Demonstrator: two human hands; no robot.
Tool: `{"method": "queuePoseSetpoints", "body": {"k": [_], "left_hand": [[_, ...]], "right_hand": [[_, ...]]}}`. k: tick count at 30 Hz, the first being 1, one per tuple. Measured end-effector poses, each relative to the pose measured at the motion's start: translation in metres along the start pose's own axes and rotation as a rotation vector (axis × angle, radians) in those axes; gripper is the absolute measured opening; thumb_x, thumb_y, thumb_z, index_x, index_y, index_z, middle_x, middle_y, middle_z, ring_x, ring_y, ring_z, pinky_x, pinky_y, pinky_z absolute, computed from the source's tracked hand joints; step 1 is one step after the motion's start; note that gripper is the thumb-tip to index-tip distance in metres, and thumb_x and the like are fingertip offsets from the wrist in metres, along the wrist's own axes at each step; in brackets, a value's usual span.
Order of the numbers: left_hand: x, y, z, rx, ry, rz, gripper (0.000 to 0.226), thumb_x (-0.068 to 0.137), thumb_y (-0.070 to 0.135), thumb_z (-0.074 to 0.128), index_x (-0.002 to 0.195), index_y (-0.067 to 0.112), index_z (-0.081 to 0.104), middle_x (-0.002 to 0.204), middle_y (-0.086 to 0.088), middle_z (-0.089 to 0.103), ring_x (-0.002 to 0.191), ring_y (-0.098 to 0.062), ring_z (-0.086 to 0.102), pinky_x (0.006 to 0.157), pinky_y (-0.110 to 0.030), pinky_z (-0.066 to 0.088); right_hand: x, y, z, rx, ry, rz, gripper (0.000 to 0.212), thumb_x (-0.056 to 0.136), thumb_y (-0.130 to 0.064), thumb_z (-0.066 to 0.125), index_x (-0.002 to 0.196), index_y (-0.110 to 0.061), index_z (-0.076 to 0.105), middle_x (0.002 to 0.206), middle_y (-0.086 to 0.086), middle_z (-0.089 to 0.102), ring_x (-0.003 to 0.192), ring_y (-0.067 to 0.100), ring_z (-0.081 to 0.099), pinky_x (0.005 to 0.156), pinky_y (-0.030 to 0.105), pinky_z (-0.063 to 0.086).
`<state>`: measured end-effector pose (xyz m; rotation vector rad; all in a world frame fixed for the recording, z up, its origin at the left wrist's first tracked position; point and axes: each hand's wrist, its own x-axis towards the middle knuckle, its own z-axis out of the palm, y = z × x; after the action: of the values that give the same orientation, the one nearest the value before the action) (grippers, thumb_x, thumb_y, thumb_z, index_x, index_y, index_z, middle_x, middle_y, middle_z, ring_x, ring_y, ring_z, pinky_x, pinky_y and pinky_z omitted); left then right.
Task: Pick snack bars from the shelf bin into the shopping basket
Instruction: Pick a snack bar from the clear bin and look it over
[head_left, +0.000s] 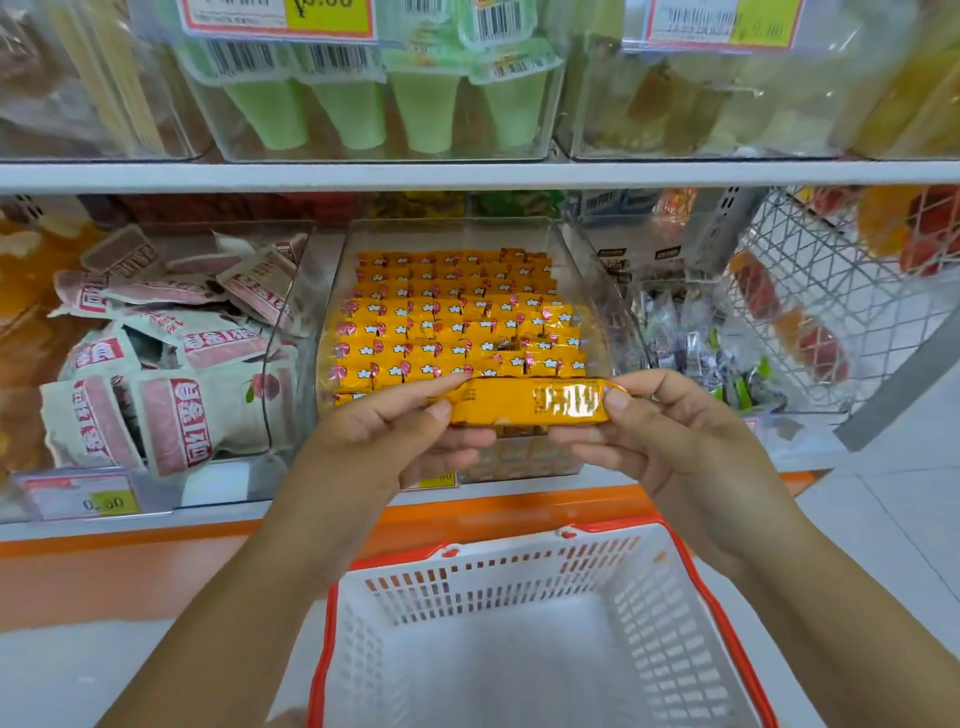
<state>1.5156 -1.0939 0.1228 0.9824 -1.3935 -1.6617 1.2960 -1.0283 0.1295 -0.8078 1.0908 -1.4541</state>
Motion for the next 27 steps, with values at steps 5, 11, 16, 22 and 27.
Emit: {"method": "queuePoseSetpoints", "body": {"k": [5, 11, 16, 22, 27], "left_hand": [[-0.001, 0.005, -0.001, -0.021, -0.032, 0.014, 0.04, 0.086, 0.002, 0.057, 0.117, 0.024, 0.067, 0.106, -0.009, 0.076, 0.101, -0.023, 0.072, 0.09, -0.032, 0.057], [-0.002, 0.005, 0.011, 0.07, 0.144, 0.07, 0.026, 0.09, 0.026, 0.059, 0.069, 0.025, 0.074, 0.085, 0.003, 0.077, 0.086, -0.02, 0.075, 0.084, -0.033, 0.056], [-0.003, 0.003, 0.021, 0.053, 0.253, 0.106, 0.038, 0.092, 0.005, 0.06, 0.061, 0.026, 0.062, 0.07, 0.004, 0.069, 0.079, -0.015, 0.072, 0.083, -0.039, 0.058], [-0.008, 0.004, 0.026, 0.16, 0.255, 0.248, 0.016, 0.093, 0.0, 0.06, 0.091, 0.016, 0.059, 0.082, -0.004, 0.072, 0.076, -0.02, 0.073, 0.061, -0.014, 0.054], [-0.006, 0.004, 0.021, 0.237, 0.26, 0.233, 0.02, 0.093, 0.006, 0.06, 0.091, 0.023, 0.07, 0.084, 0.01, 0.075, 0.07, -0.012, 0.074, 0.061, -0.014, 0.054]], "right_hand": [[-0.001, -0.002, -0.002, 0.01, -0.029, 0.021, 0.037, 0.08, 0.0, 0.057, 0.117, 0.001, 0.056, 0.093, 0.021, 0.073, 0.095, 0.038, 0.072, 0.076, 0.031, 0.061], [-0.003, 0.002, -0.005, -0.197, 0.063, -0.092, 0.023, 0.067, -0.037, 0.08, 0.075, -0.019, 0.069, 0.1, 0.018, 0.072, 0.092, 0.036, 0.072, 0.085, 0.043, 0.056], [-0.005, 0.006, -0.005, -0.168, 0.079, -0.129, 0.011, 0.068, -0.031, 0.071, 0.068, -0.02, 0.067, 0.087, 0.008, 0.073, 0.086, 0.027, 0.073, 0.089, 0.046, 0.054], [-0.009, 0.004, -0.001, -0.23, 0.119, -0.248, 0.015, 0.078, -0.013, 0.065, 0.089, -0.013, 0.055, 0.103, 0.009, 0.074, 0.081, 0.03, 0.074, 0.07, 0.033, 0.06], [-0.009, 0.006, -0.004, -0.343, 0.084, -0.21, 0.014, 0.079, -0.025, 0.066, 0.087, -0.013, 0.066, 0.107, 0.006, 0.073, 0.081, 0.028, 0.074, 0.08, 0.04, 0.06]]}}
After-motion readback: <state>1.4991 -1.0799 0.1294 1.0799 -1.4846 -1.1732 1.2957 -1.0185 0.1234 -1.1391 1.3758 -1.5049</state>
